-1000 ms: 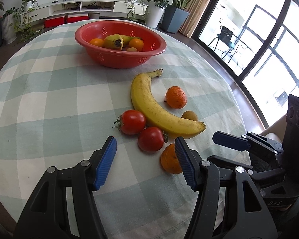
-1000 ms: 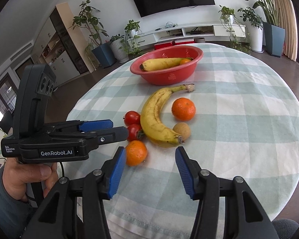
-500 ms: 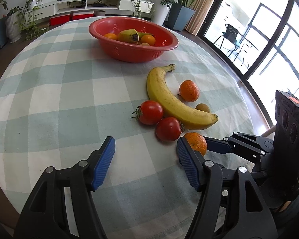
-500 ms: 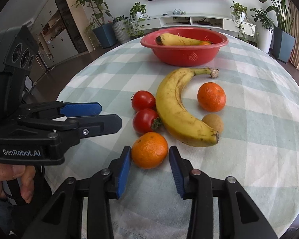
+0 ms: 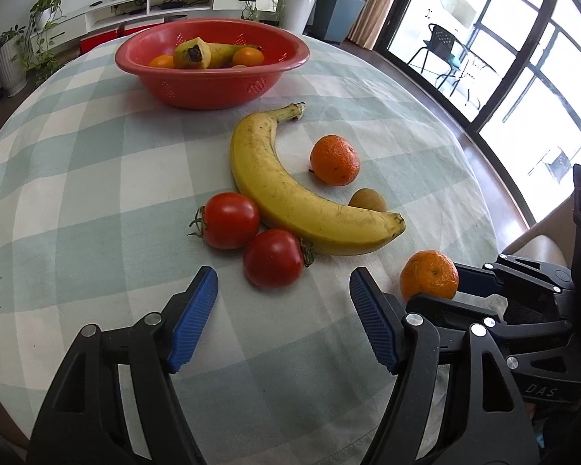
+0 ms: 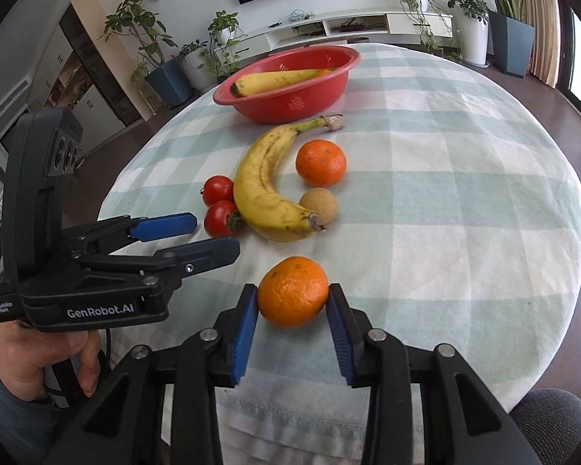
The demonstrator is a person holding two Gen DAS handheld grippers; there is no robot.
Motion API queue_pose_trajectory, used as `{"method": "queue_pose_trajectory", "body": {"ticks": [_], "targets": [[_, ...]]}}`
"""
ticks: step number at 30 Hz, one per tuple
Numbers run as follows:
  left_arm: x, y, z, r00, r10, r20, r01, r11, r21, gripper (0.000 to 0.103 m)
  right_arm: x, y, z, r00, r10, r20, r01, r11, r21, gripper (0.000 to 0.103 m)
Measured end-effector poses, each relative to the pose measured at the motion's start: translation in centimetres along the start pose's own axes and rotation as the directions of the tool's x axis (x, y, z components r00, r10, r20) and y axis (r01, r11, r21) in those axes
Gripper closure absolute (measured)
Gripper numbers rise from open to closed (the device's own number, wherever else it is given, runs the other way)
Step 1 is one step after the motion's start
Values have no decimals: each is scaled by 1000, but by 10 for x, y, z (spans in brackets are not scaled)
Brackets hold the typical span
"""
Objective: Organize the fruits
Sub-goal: 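Grasp a tangerine with the right tool while the left tool closes on a red tomato, then lift the tomato with the left tool while the right tool carries the tangerine over the bowl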
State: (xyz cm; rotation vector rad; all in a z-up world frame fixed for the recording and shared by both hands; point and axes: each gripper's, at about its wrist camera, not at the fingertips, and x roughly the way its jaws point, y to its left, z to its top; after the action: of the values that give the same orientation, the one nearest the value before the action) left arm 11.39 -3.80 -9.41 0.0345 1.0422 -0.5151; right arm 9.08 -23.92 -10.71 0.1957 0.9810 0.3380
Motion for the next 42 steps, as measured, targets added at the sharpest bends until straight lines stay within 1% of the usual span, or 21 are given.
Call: {"method": "queue_pose_trajectory", "body": {"ticks": [3, 4, 6, 14, 17, 18, 19, 20, 22, 28, 33, 42], "targets": [[5, -4, 2, 1000, 9, 2, -9, 1000, 4, 45, 2, 0, -1, 1000, 12, -3, -12, 1000, 1, 64], [6, -4, 3, 1000, 14, 3, -14, 1000, 4, 51, 2, 0, -2, 1000, 16, -5, -16, 1000, 1, 64], [9, -4, 5, 1000, 22, 1, -22, 1000, 7, 61, 4, 0, -4, 1000, 21, -10, -21, 1000, 3, 64], [14, -5, 9, 999, 34, 2, -35, 999, 38, 62, 6, 0, -4, 1000, 26, -10, -26, 1000, 6, 64], [14, -3, 9, 1000, 23, 4, -23, 999, 40, 62, 4, 0, -5, 1000, 28, -8, -28, 1000, 5, 64], [14, -3, 9, 1000, 21, 3, -21, 999, 43, 63, 4, 0, -5, 1000, 28, -8, -28, 1000, 6, 64], [13, -2, 8, 1000, 23, 6, -24, 999, 43, 68, 3, 0, -5, 1000, 28, -8, -28, 1000, 7, 64], [13, 0, 8, 1000, 20, 4, -20, 999, 40, 69, 3, 0, -5, 1000, 29, -7, -29, 1000, 7, 64], [12, 1, 7, 1000, 7, 1, -7, 999, 45, 70, 3, 0, -5, 1000, 28, -5, -28, 1000, 8, 64], [8, 0, 4, 1000, 4, 4, -4, 998, 62, 71, 3, 1, -4, 1000, 28, -4, -28, 1000, 7, 64], [-3, 6, -2, 1000, -8, 22, 7, 999, 34, 71, -2, 4, -2, 999, 34, 13, -34, 999, 0, 64], [-41, 24, -6, 996, -41, 80, 43, 999, -24, 71, -13, 13, 4, 998, 52, 42, -50, 998, -31, 64]]}}
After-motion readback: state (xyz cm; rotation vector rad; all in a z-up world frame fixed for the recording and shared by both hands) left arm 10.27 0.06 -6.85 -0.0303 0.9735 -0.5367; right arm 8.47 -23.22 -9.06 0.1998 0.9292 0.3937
